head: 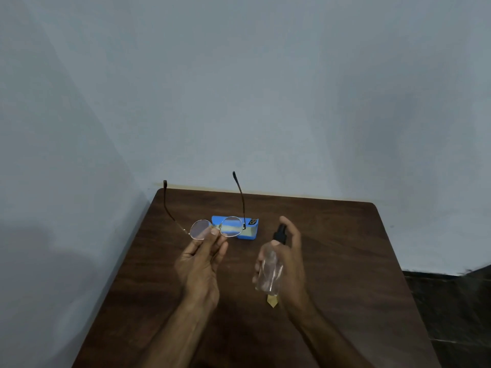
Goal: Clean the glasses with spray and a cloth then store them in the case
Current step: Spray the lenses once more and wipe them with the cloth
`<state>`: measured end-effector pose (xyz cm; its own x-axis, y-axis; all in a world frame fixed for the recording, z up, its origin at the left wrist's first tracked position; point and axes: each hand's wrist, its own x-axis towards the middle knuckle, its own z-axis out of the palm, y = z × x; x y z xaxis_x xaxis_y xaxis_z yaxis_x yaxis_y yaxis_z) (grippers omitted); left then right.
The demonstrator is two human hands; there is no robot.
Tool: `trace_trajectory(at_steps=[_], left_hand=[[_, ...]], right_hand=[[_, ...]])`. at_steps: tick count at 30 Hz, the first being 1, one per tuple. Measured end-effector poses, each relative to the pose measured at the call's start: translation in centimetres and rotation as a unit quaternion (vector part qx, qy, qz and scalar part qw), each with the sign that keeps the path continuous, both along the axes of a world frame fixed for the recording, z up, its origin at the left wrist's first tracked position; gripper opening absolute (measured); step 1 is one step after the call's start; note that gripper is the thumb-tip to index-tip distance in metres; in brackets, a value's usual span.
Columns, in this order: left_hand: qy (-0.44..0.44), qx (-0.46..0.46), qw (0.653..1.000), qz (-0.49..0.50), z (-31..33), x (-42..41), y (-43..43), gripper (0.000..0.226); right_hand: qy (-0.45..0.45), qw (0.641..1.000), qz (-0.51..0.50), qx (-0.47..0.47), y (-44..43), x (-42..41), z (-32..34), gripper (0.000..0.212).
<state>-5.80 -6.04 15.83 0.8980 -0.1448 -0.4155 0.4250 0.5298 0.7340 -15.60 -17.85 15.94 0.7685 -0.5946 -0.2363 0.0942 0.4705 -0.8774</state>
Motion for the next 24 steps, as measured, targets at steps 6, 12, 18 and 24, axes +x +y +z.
trace_trajectory(at_steps=[6,12,18,24], left_hand=[[-0.008,0.015,1.0,0.018,-0.9,0.5,0.1,0.025],[-0.001,0.04,0.999,0.036,-1.6,0.8,0.6,0.023],[0.012,0.064,0.997,0.03,-2.8,0.9,1.2,0.021],[0.037,0.069,0.996,0.036,-3.5,0.6,1.0,0.02]], right_hand=[[-0.006,0.978,0.079,0.191,2.1,1.8,0.4,0.027],[-0.029,0.959,0.095,0.267,3.5,1.8,0.9,0.037],[-0.031,0.955,0.031,0.293,4.3,2.4,0.1,0.029],[-0.013,0.964,-0.015,0.264,4.5,3.0,-1.2,0.033]])
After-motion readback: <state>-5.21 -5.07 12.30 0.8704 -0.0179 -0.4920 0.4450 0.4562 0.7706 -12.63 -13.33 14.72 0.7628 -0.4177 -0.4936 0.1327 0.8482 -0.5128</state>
